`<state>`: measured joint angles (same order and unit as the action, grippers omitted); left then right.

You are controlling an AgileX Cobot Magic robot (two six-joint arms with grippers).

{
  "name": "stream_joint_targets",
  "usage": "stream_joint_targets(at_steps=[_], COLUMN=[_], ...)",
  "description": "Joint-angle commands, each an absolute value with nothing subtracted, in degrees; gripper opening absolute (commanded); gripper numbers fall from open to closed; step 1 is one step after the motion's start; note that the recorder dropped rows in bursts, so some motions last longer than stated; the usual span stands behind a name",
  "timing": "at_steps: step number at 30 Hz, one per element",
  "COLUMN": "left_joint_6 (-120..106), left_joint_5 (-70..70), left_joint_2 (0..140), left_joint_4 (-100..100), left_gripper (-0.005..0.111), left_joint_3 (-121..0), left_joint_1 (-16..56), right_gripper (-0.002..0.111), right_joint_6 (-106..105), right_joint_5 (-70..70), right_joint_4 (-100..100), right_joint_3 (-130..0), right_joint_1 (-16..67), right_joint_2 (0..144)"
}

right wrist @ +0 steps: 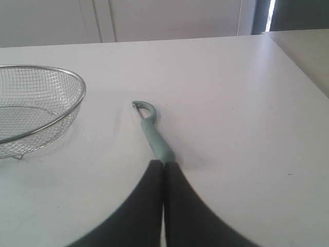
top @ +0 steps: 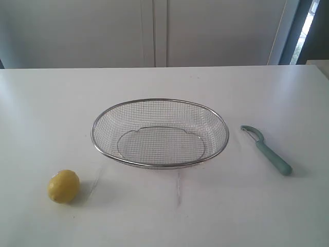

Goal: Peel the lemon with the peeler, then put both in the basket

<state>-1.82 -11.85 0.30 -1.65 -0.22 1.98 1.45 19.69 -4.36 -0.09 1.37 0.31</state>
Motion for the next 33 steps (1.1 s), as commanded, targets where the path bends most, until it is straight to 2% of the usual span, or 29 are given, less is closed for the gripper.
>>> stream_joint_targets(at_steps=[1,22,33], left_joint_6=[-1.50,-1.50,-1.50], left_joint_5=[-11.70,-11.70,-11.70], left_joint_2=[0.00,0.00,0.00], left_joint_4=[-1.66,-1.66,-1.66], left_gripper=[0.000,0.000,0.000], left_joint_3=[0.00,0.00,0.00], left_joint_1=[1.99,1.99,1.99], right_gripper=[0.000,0.000,0.000], right_joint_6=[1.30,1.30,1.30], right_joint_5=[19.59,18.82,5.12], right_joint_4=[-4.40,-4.40,-4.40], right_joint_3=[0.00,0.00,0.00], right_joint_1=[1.65,1.65,1.65], right_joint_2=[0.00,0.00,0.00])
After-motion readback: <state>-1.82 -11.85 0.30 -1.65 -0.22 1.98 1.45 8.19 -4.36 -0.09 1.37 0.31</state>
